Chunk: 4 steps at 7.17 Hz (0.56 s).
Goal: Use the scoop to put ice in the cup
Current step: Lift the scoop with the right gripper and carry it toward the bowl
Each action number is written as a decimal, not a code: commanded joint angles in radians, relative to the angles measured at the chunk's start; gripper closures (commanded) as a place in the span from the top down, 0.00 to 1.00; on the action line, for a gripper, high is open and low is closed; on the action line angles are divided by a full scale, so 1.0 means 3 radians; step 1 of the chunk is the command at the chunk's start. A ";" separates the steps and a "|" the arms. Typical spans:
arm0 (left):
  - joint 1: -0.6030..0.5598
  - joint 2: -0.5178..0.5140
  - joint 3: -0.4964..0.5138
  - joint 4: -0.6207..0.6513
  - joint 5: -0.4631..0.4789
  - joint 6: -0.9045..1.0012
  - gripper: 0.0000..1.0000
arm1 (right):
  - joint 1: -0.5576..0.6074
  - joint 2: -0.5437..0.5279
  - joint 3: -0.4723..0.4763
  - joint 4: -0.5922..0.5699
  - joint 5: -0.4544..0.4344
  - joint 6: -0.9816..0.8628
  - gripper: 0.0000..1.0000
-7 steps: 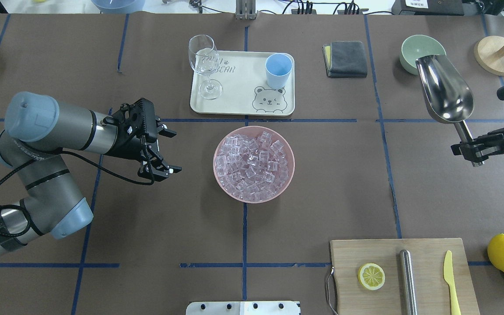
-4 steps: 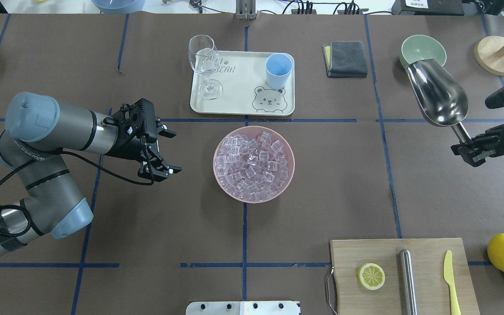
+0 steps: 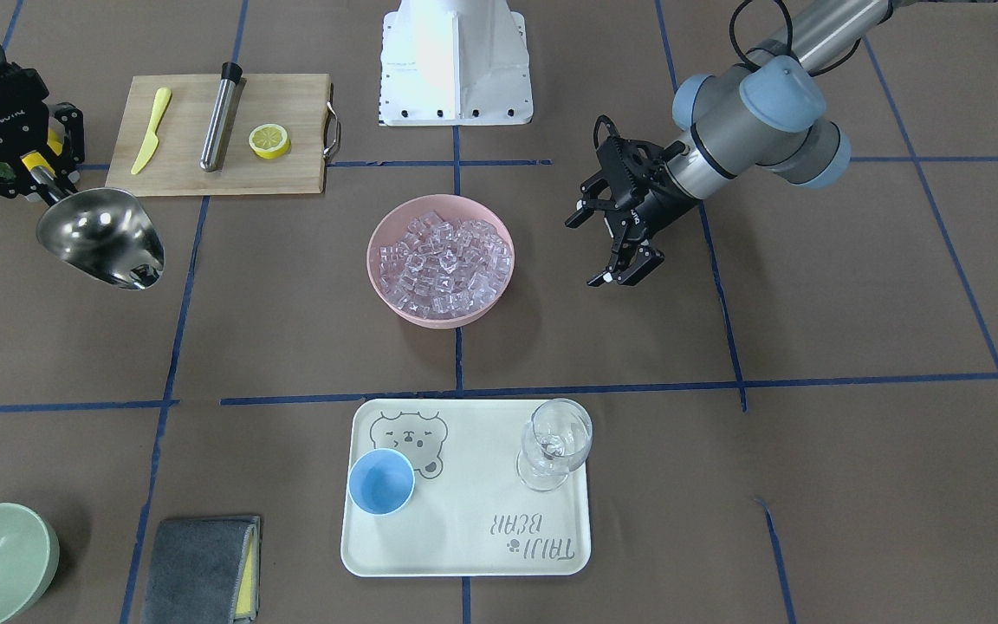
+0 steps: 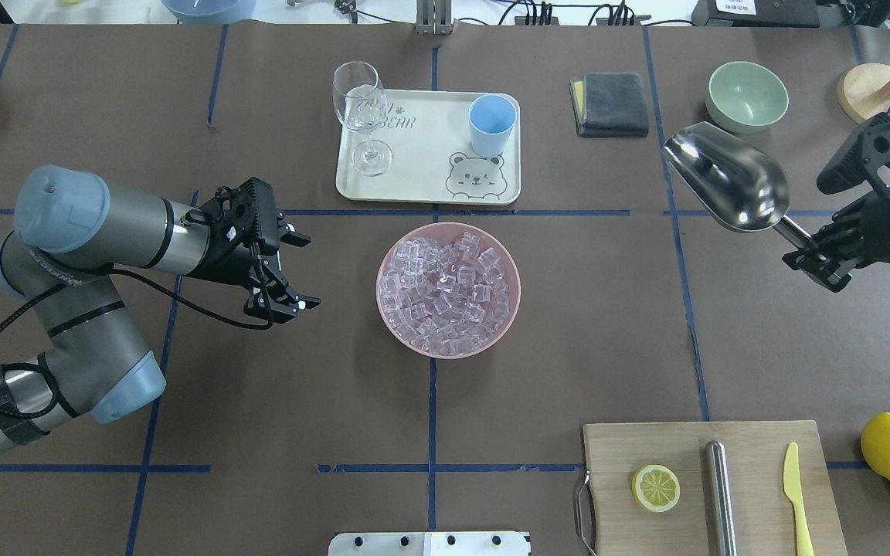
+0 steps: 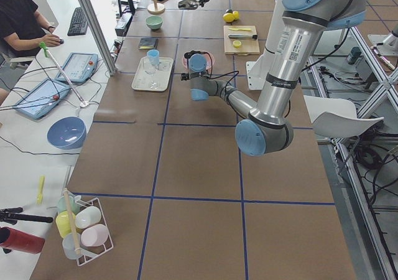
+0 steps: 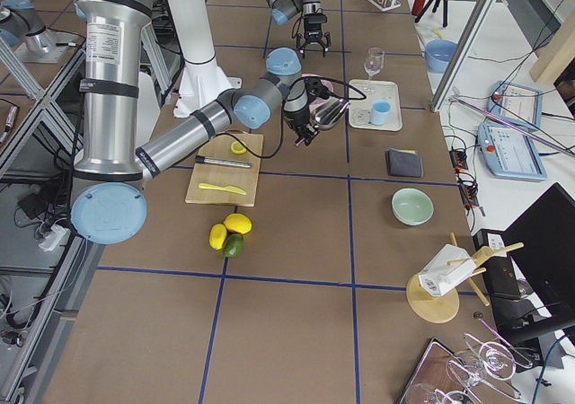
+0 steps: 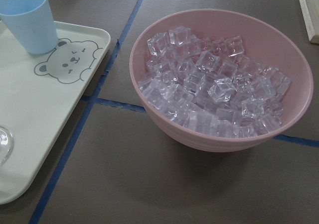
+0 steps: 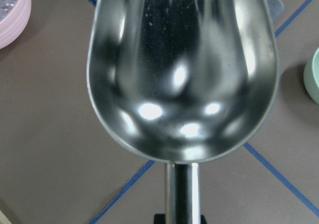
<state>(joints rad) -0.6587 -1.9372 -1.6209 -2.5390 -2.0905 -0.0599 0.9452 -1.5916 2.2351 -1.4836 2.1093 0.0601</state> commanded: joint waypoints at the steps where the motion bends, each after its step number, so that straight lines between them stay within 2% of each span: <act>1: 0.0119 -0.0026 0.0039 -0.0004 0.0004 0.0000 1.00 | -0.0046 0.0432 0.0005 -0.0785 0.0123 -0.0312 0.00; 3: 0.0145 -0.0128 0.0044 0.0011 0.0004 0.0005 1.00 | -0.0047 0.0453 0.0020 -0.0787 0.0026 -0.0358 0.00; 4: 0.0145 -0.0134 0.0029 0.0183 -0.0011 0.0228 1.00 | -0.0067 0.0463 0.0025 -0.0787 -0.0106 -0.0632 0.00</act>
<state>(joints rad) -0.6178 -1.9716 -1.6101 -2.5240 -2.0903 -0.0429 0.9309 -1.4587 2.2407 -1.7144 2.1165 -0.0594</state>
